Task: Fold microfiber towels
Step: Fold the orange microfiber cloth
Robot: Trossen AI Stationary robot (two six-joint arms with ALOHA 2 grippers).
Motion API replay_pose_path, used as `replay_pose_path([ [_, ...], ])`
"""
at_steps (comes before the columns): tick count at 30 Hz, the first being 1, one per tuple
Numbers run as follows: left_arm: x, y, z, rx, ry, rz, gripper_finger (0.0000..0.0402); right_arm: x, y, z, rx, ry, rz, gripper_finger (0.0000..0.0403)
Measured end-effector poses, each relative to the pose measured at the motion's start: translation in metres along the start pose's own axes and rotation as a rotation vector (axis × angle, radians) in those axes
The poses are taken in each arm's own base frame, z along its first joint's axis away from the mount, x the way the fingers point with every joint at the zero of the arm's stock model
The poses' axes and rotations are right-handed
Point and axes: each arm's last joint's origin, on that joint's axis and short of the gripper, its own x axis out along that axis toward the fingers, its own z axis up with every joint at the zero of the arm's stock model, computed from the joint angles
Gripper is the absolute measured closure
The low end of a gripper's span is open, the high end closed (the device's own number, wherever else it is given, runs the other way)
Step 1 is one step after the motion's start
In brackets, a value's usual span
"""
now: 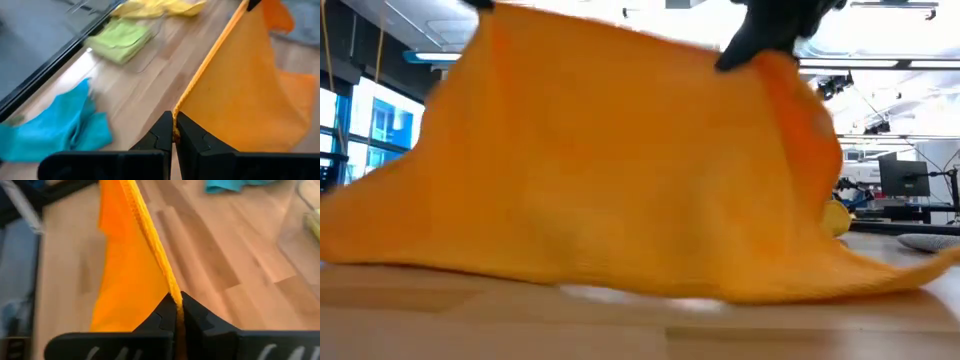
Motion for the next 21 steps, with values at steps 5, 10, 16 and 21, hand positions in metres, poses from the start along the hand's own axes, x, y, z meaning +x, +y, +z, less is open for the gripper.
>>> replay_pose_path([
  [5,0.025,0.009,-0.023,-0.01,0.033,0.103,0.0401,0.024,-0.018,0.002,-0.053,0.054,-0.058,0.0393],
  [10,0.048,0.017,-0.041,-0.034,0.069,0.17,0.0401,0.04,-0.035,0.001,-0.064,0.11,-0.126,0.034],
  [16,0.069,0.025,-0.054,-0.084,0.115,0.212,0.0398,0.022,-0.043,0.007,-0.036,0.117,-0.217,0.0243],
  [21,0.078,0.029,-0.055,-0.082,0.146,0.221,0.0369,0.012,-0.03,0.002,-0.076,0.123,-0.185,0.0215],
])
